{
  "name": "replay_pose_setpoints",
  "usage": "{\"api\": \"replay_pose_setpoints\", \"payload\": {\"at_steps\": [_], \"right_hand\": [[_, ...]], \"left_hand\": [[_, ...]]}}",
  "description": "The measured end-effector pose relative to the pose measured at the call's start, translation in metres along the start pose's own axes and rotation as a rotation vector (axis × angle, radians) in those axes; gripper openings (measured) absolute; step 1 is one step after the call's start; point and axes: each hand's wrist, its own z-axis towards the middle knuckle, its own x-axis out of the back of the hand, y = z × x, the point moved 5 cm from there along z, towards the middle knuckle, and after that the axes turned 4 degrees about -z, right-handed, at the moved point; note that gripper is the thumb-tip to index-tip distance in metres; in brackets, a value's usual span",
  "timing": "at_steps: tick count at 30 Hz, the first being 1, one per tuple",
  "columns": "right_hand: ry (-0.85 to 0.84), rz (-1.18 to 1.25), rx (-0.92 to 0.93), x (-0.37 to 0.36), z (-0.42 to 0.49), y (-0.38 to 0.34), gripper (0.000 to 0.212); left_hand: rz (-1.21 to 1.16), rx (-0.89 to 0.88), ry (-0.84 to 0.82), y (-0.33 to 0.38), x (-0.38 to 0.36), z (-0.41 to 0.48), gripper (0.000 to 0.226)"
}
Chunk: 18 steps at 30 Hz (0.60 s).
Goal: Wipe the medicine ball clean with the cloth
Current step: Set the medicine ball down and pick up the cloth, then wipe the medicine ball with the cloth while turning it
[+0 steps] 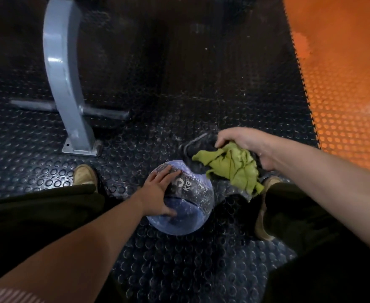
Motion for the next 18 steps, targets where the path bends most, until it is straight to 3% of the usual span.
{"api": "replay_pose_setpoints", "payload": {"at_steps": [4,8,13,18], "right_hand": [[-0.009,0.004,-0.002,-0.001,0.001,0.005,0.02],[0.103,-0.13,0.03,-0.001,0.004,0.015,0.061],[0.144,-0.042,0.011,-0.009,0.007,0.036,0.072],[0.025,-0.021,-0.071,-0.034,0.008,0.057,0.086]], "left_hand": [[-0.035,0.022,0.103,-0.006,-0.01,0.0,0.12],[-0.133,0.057,0.132,-0.01,-0.017,-0.003,0.119],[-0.232,0.112,0.17,-0.012,-0.019,-0.007,0.118],[-0.236,0.163,0.205,-0.014,-0.027,-0.008,0.118]]}}
